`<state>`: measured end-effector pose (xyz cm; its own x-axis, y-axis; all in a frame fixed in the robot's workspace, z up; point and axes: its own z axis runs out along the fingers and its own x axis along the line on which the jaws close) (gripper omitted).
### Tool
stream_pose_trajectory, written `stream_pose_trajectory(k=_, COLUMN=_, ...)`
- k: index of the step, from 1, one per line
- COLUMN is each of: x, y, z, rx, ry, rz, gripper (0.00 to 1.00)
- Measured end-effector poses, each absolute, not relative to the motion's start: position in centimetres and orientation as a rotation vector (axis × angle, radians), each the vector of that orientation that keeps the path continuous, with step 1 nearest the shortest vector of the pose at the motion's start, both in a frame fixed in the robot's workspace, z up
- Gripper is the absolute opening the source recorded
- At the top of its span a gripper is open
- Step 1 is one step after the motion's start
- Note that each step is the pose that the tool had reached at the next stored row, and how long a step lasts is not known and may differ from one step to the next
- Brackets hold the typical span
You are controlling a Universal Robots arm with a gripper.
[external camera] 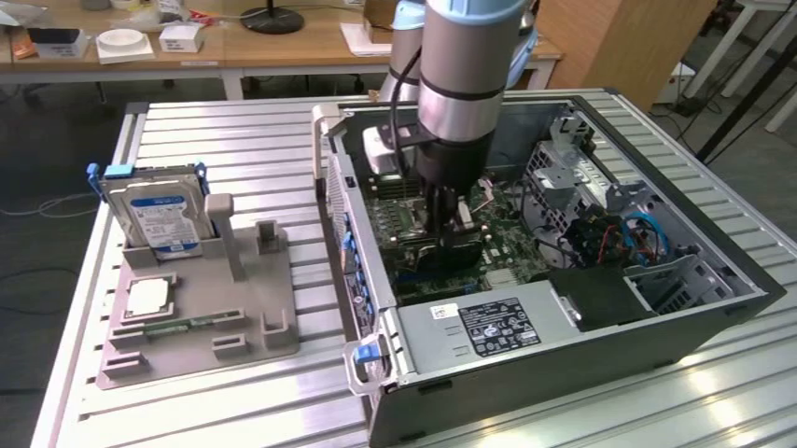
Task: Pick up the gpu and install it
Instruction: 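Insert the gpu into the slot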
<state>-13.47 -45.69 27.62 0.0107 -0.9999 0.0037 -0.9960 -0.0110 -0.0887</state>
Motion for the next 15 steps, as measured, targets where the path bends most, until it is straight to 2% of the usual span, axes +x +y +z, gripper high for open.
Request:
stream_pose_trajectory(k=2, x=-13.46, y=-45.69, z=27.98, rx=-2.189, ry=2.166, rz=-0.101, gripper=0.32)
stream_pose_trajectory(k=3, x=-13.47, y=-45.69, z=27.98, rx=-2.189, ry=2.166, rz=-0.101, gripper=0.32)
stream_pose_trajectory(k=5, x=-13.46, y=-45.69, z=27.98, rx=-2.189, ry=2.166, rz=-0.101, gripper=0.20)
stream_pose_trajectory(k=6, x=-13.47, y=-45.69, z=27.99, rx=-2.190, ry=2.166, rz=-0.101, gripper=0.20)
stream_pose_trajectory(k=8, x=-13.38, y=-45.69, z=28.00, rx=-2.190, ry=2.167, rz=-0.100, gripper=0.11)
stream_pose_trajectory(k=15, x=-12.50, y=-45.69, z=27.99, rx=-2.262, ry=2.236, rz=0.036, gripper=0.11)
